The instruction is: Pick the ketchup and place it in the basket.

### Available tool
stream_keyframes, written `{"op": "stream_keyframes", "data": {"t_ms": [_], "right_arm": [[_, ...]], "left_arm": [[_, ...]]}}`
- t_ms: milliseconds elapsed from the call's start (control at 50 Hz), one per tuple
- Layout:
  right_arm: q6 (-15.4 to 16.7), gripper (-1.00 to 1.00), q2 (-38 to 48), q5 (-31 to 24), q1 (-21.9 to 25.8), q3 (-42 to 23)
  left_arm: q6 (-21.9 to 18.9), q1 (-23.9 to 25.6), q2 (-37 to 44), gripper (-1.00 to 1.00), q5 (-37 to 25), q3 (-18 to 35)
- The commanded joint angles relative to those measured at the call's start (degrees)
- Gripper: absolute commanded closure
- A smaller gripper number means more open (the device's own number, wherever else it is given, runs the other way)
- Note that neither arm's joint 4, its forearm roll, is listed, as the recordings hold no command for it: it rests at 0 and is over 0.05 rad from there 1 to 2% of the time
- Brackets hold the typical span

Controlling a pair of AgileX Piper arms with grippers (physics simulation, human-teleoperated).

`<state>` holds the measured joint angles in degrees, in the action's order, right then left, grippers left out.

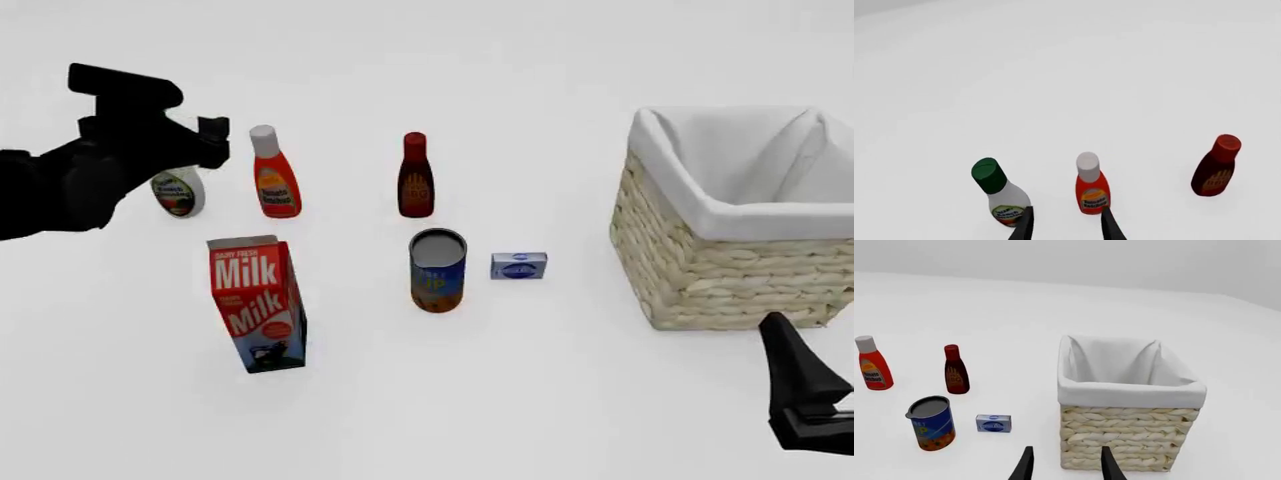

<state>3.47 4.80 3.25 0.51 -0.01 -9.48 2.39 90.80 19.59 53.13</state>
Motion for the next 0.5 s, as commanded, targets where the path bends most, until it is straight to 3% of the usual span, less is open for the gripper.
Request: {"op": "stream_keyframes", "data": {"t_ms": [20, 500], "right_arm": [[-0.14, -1.00, 0.58, 0.50, 0.01, 0.00], [0.00, -1.00, 2.77, 2.12, 0.02, 0.00]], "left_arm": [[1.42, 0.35, 5.05, -1.00, -1.55, 4.62], [1.67, 1.22, 12.12, -1.00, -2.17, 10.86]]}}
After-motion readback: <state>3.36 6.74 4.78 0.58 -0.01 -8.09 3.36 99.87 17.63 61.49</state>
